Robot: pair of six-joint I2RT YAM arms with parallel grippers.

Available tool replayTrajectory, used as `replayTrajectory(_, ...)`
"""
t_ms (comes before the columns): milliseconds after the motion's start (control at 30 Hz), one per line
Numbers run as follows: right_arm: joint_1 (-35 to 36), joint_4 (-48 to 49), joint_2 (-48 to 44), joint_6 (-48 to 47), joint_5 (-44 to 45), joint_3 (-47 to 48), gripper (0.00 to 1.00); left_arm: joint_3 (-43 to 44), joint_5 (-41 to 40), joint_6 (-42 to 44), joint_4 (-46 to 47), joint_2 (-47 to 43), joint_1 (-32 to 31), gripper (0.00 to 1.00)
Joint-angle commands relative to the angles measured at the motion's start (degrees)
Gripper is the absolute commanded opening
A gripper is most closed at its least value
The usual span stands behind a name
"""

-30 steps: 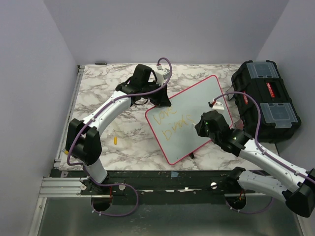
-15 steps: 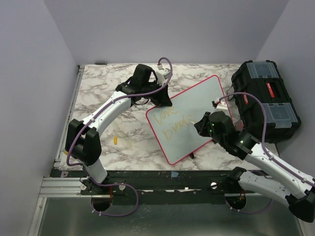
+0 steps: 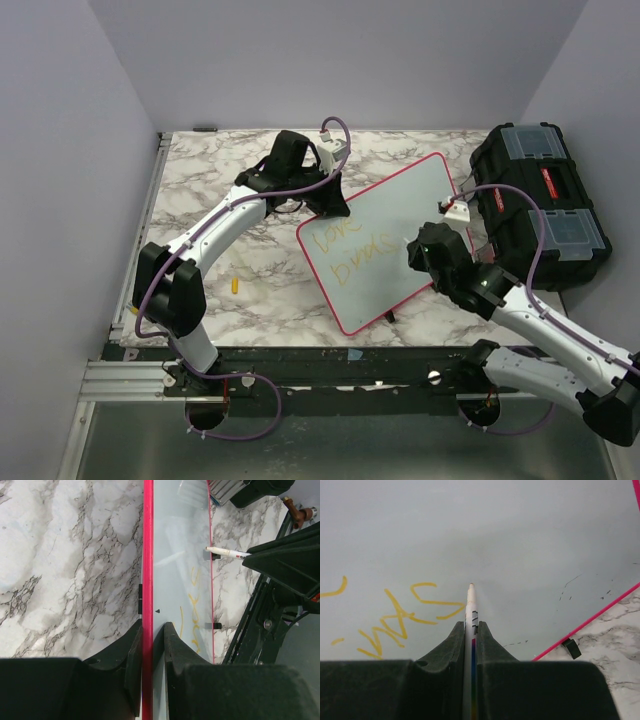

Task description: Write a sentence on the whiteboard

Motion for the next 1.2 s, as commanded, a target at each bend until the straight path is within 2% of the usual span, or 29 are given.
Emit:
replayTrajectory(0,0.1,-0.9,1.3,0.2,5.1,2.8,0.01,-0.7,-1.5,4.9,-0.5,-1.0,-1.2,0.00)
replayTrajectory(333,0.1,0.4,2.9,-2.0,6.6,3.8,0.01,-0.6,-1.5,4.8,-0.5,-0.8,-1.2,0.00)
replayTrajectory(1167,-1.2,7.1,6.6,-5.2,0.6,3.6,0.01,-1.0,-1.6,4.9,-0.4,-1.4,-1.2,0.00)
